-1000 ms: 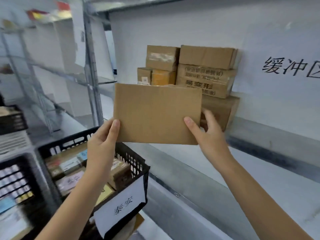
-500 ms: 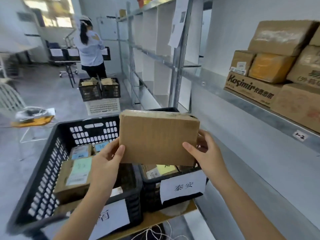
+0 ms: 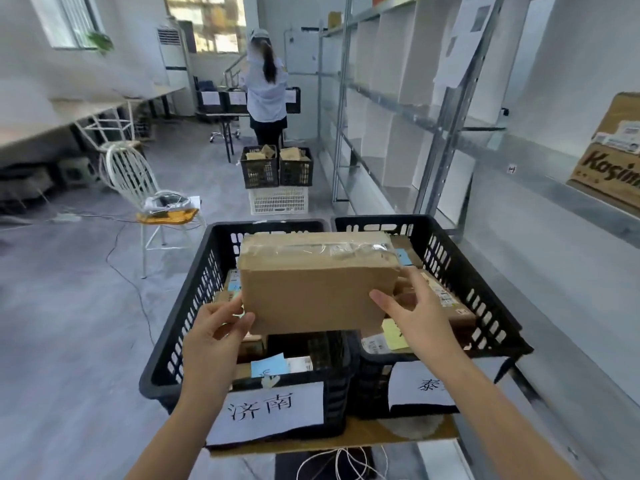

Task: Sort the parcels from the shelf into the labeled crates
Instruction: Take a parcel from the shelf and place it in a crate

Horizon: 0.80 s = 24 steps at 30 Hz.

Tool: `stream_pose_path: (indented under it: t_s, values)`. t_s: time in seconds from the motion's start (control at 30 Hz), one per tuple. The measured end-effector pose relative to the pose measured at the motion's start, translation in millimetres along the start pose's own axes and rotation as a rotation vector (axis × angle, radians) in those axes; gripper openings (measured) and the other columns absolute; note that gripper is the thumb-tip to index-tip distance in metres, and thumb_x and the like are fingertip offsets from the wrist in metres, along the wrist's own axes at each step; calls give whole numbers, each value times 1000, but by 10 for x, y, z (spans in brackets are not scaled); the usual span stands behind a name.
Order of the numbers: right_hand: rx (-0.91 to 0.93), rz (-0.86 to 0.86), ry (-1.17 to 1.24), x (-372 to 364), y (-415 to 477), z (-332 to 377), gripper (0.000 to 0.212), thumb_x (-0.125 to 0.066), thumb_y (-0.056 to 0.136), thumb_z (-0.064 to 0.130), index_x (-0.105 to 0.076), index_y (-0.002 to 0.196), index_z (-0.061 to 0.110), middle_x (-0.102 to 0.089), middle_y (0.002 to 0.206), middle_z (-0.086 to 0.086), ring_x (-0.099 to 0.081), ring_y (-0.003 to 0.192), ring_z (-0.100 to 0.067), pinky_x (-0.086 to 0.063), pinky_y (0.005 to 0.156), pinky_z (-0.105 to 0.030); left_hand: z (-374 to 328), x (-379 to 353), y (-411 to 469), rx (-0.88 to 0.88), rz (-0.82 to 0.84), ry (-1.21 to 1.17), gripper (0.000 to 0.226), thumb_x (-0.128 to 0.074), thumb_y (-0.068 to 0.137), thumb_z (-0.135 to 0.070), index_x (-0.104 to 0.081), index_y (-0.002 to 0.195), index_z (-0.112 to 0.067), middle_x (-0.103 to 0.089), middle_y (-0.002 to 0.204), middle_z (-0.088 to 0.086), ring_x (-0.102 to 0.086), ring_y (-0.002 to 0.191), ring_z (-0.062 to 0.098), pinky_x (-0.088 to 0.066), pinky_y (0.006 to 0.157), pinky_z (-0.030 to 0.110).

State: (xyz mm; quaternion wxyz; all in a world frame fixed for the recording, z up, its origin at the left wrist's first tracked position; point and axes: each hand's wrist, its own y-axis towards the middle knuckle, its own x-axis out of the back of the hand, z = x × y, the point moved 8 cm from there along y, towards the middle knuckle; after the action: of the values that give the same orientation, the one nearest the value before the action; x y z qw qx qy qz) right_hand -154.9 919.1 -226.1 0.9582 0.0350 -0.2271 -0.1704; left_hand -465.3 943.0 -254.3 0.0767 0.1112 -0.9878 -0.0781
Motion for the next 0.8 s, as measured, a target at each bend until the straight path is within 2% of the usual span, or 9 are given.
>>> stream_pose_path:
  t_s: [0.13,0.27,0.33,0.4,0.47,0.53,0.63,0.73,0.8]
  values:
    - [0,-4,-57,-68,17,-13,30,-54,75,77,-48,100,61,-62,106,28,-61,92,-4,-54,88,-45,136,83,-41,67,-2,-116,34,-69,87,-3,-70,109,-30,-64,96,2,-64,82,-4,-54,76,14]
    - [-68,42,62,-162,8,-42,43,-29,84,83,-55,104,55,-69,102,5,-64,85,-17,-55,89,-49,240,161,-54,104,-16,-208,36,-69,86,1,-70,119,-15,-65,98,9,-68,79,-2,-54,79,10]
    - [-102,69,162,-223,8,-19,32,-30,89,75,-57,99,60,-69,99,7,-65,80,-14,-55,90,-42,272,193,-46,120,-19,-252,35,-70,85,-2,-71,116,-18,-68,100,4,-70,85,2,-55,87,21]
    - [-88,83,200,-270,9,43,28,-37,92,65,-61,93,51,-68,95,10,-68,82,-13,-57,86,-38,305,215,-31,125,-11,-277,33,-71,86,-8,-73,116,-20,-72,104,3,-71,95,11,-52,93,30]
    - [-68,107,191,-315,5,73,33,-42,90,60,-61,96,33,-67,100,2,-70,90,-16,-59,82,-33,315,230,-13,111,-5,-288,29,-69,88,-13,-74,116,-18,-72,107,9,-70,102,18,-53,91,30]
    - [-61,118,209,-325,8,64,39,-44,89,58,-59,98,23,-67,107,-6,-69,98,-18,-59,83,-31,307,229,8,107,-6,-307,23,-66,91,-11,-76,111,-15,-72,108,12,-70,103,22,-56,84,22]
    - [-103,111,242,-289,17,-18,38,-41,88,66,-62,102,38,-69,113,7,-65,108,-15,-52,100,-41,329,174,48,154,11,-319,21,-60,95,-11,-76,107,-17,-74,110,5,-71,102,19,-56,77,15]
    - [-165,90,267,-230,0,-102,32,-38,84,75,-63,94,58,-71,107,18,-66,110,-15,-49,102,-46,385,89,98,216,40,-308,24,-52,100,-15,-74,110,-20,-75,109,2,-72,102,17,-55,84,26]
    - [-208,67,308,-187,-12,-178,31,-42,85,75,-65,91,56,-71,108,15,-66,109,-19,-51,100,-47,400,7,115,241,82,-303,26,-48,102,-19,-73,112,-17,-75,110,2,-70,104,18,-55,87,32]
